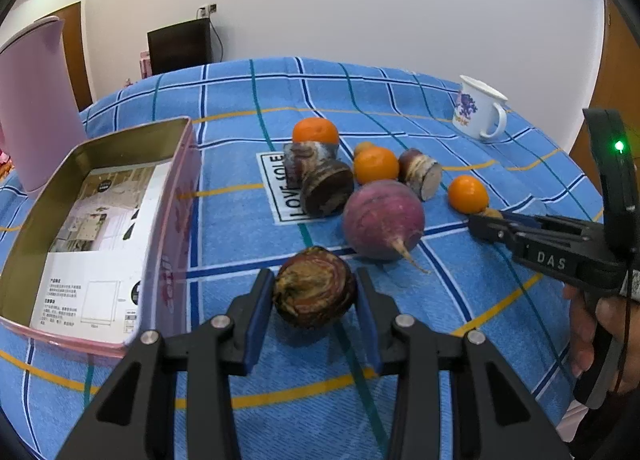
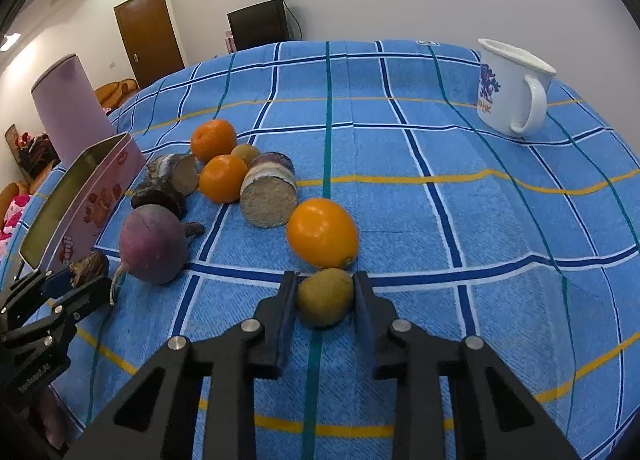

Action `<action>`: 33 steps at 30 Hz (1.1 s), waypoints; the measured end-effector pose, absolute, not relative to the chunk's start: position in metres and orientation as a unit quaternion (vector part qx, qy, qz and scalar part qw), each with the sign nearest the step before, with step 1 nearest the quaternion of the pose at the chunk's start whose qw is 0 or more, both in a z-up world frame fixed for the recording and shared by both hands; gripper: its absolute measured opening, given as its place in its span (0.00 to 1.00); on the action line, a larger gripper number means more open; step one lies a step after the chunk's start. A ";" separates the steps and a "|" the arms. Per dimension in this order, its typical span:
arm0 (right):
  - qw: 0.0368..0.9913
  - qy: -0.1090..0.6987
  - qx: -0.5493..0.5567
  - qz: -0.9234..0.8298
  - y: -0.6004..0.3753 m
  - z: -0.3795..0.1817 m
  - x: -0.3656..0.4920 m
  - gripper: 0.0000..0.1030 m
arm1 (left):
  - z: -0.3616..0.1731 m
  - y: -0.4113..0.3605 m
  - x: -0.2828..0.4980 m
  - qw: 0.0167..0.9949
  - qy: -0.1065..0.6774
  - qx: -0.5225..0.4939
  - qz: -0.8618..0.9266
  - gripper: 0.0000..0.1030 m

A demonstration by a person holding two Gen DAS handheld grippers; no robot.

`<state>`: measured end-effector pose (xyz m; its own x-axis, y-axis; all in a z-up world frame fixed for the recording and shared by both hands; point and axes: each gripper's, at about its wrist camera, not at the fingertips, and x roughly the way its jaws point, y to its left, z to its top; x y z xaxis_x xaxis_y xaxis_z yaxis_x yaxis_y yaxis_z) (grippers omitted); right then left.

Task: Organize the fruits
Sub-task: 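Close the left tool on the brown bulb while the right tool grasps the yellow fruit, then lift and carry the brown bulb and yellow fruit over the pink tin with both tools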

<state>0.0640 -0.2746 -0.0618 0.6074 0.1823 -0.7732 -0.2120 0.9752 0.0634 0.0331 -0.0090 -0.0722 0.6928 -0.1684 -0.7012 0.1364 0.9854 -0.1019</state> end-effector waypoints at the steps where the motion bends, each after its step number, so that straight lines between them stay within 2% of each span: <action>1: 0.896 0.429 -0.017 0.112 -0.274 -0.062 0.064 0.28 | -0.072 -0.009 0.033 0.920 0.383 -0.021 -0.083 0.40; 17: 0.909 0.393 -0.027 0.131 -0.270 -0.053 0.047 0.28 | -0.066 -0.006 0.026 0.930 0.359 -0.027 -0.075 0.40; 33: 0.934 0.320 -0.037 0.155 -0.258 -0.028 0.028 0.28 | -0.045 0.000 0.015 0.950 0.305 -0.022 -0.061 0.40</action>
